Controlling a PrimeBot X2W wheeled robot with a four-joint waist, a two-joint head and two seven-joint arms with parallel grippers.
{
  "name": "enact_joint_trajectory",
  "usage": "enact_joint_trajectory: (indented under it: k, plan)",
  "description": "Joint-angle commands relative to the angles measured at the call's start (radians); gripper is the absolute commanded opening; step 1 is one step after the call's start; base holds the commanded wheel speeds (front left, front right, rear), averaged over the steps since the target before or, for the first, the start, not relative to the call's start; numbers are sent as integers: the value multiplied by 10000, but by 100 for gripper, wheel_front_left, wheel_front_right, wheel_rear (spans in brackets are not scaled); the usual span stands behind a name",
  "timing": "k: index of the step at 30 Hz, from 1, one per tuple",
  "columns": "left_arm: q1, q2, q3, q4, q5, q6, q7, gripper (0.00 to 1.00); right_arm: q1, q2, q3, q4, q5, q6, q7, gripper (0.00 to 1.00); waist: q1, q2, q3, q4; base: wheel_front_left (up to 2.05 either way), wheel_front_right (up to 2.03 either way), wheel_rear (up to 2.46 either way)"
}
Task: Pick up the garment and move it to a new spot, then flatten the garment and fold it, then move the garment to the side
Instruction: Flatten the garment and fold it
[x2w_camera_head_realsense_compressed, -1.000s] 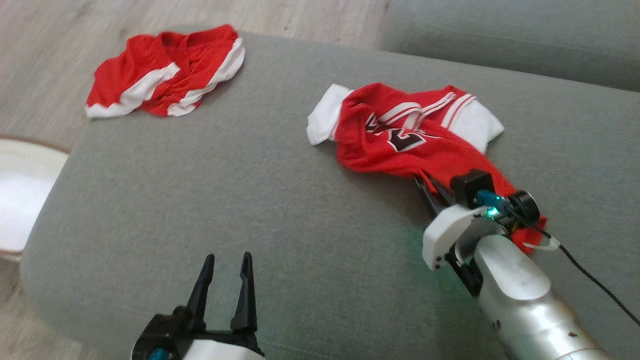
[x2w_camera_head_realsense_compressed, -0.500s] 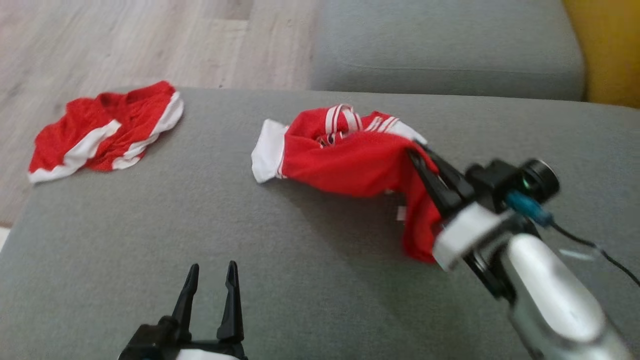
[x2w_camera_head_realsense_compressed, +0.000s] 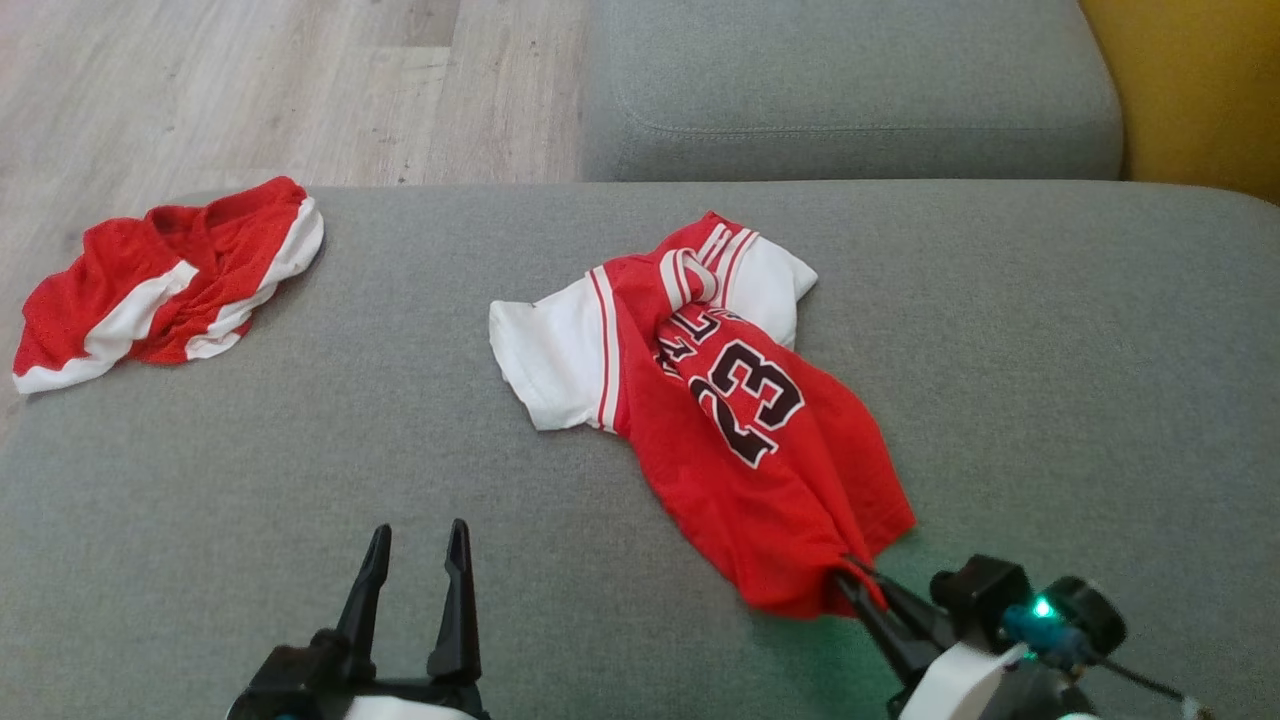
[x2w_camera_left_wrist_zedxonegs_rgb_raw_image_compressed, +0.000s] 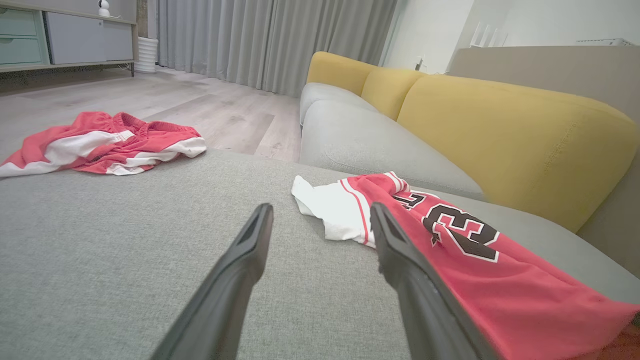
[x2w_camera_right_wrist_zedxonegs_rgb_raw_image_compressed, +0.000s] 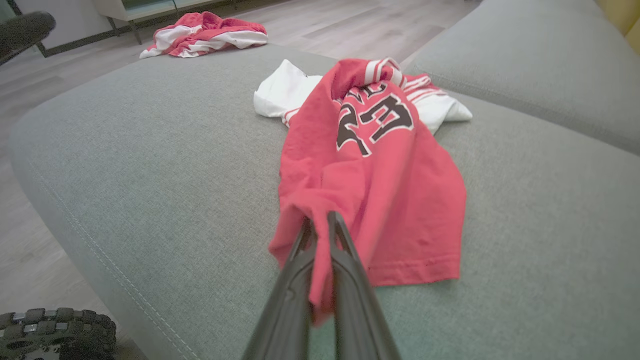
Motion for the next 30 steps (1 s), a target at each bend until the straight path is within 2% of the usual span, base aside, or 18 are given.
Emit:
enact_joint_trajectory:
  k: [1, 5, 10, 15, 18, 22, 30]
  plan:
    - [-310, 109, 305, -289, -91, 45, 0, 100, -212, 222, 115, 107, -28, 39, -443, 100, 0, 0, -6, 6, 0, 0, 0]
    - [-293, 169, 317, -243, -115, 63, 25, 100, -106, 728, -29, 738, -40, 39, -1050, 100, 0, 0, -87, -44, 0, 0, 0]
    - [-220, 215, 318, -212, -137, 105, 52, 100, -199, 1051, -540, 782, -125, 39, -1519, 100, 0, 0, -256, -126, 0, 0, 0]
    - [-180, 250, 287, -224, -159, 120, 65, 100, -400, 1409, -1739, 292, -644, 39, -1775, 100, 0, 0, -446, -177, 0, 0, 0]
    - [-192, 247, 196, -271, -140, 116, 91, 100, -578, 1667, -2654, 503, -1097, 39, -1775, 100, 0, 0, -442, -67, 0, 0, 0]
    - [-249, 251, 104, -350, -108, 105, 126, 100, -1007, 1642, -3122, 1517, -1732, 39, -1744, 100, 0, 0, -218, 250, 0, 0, 0]
    - [-356, 311, 45, -354, -77, 146, 199, 100, -2147, 1604, -3564, 4716, -2372, 39, -1916, 100, 0, 0, 365, 1204, 0, 0, 0]
